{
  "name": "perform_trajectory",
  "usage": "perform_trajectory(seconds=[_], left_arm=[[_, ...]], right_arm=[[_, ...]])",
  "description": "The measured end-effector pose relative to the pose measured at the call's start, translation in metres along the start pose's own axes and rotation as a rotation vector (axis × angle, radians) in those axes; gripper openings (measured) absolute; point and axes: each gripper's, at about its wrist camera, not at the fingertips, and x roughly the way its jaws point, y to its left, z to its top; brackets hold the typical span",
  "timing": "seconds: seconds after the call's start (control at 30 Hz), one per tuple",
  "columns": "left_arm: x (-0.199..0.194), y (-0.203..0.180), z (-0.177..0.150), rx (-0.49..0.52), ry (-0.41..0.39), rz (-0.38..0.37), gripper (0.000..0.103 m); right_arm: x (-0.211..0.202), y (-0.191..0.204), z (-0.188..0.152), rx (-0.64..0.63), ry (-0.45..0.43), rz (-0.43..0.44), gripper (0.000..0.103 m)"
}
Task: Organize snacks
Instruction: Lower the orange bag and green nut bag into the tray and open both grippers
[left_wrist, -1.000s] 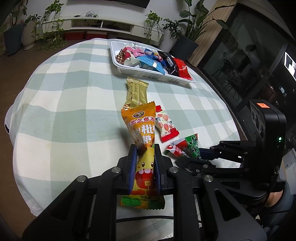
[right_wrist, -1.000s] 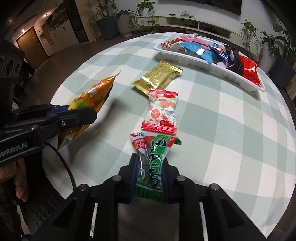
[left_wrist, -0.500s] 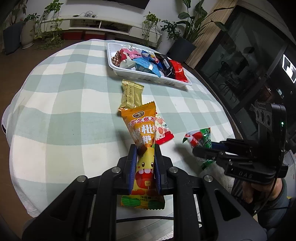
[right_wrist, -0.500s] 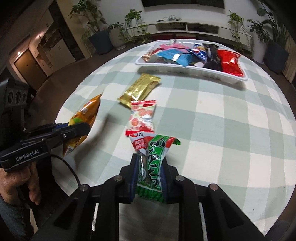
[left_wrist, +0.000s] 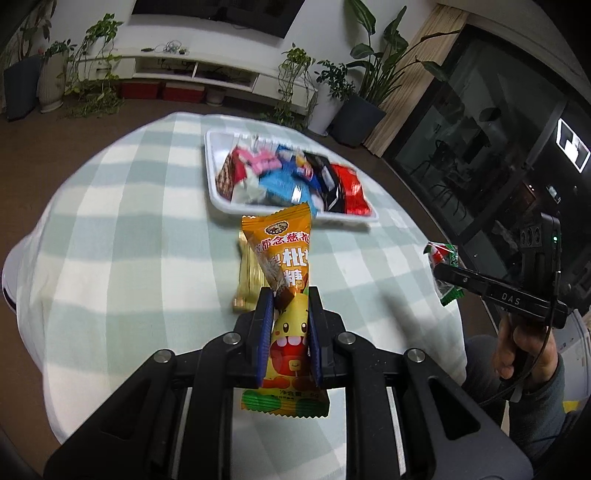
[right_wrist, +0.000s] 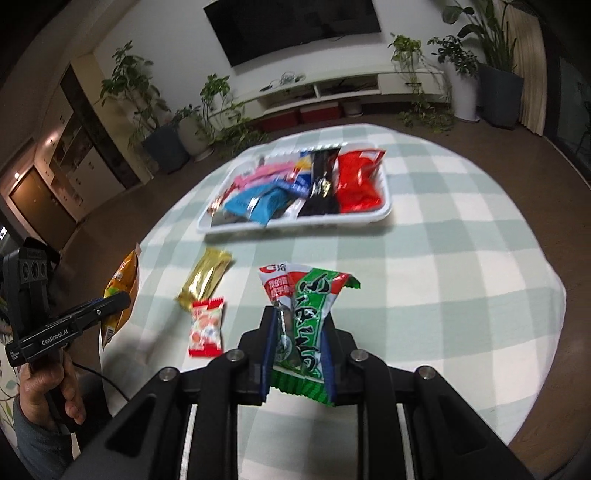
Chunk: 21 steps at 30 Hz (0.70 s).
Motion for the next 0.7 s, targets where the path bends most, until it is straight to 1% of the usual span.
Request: perform_trajectory(seconds=[0.17,0.3,0.43,0.5,0.53,0.63,0.7], left_arm=[[0.009,-0.006,0.057,0.038,-0.037,0.009,0.016],[0.028,-0.014,0.109,0.067,-0.053,0.011,0.016],[0.064,-0.017,0.148,0.081,-0.034,0.035,0.016],[0.090,-0.014,0.162,0.086,-0.005,0.068,0.016],[0.100,-0.013,0.165,0.087,0.005,0.078,0.016],[0.129,-0.008,0.171,0.100,0.026,0.128,0.016],[0.146,-0.002,0.171,0.090,0.039,0.137,0.016]], right_arm=[[-0.008,-0.001,0.044,-0.029,-0.083,0.007,0.023],[0.003,0.008,0.085,-0.063,-0.139,0.037,0.023],[0.036,0.019,0.123,-0.085,-0.138,0.052,0.023],[0.056,0.024,0.136,-0.096,-0.121,0.044,0.023],[0.072,0.024,0.143,-0.100,-0.103,0.039,0.023],[0.106,0.022,0.151,-0.105,-0.059,0.010,0.023],[0.123,0.019,0.153,-0.102,-0.035,-0.010,0.023]])
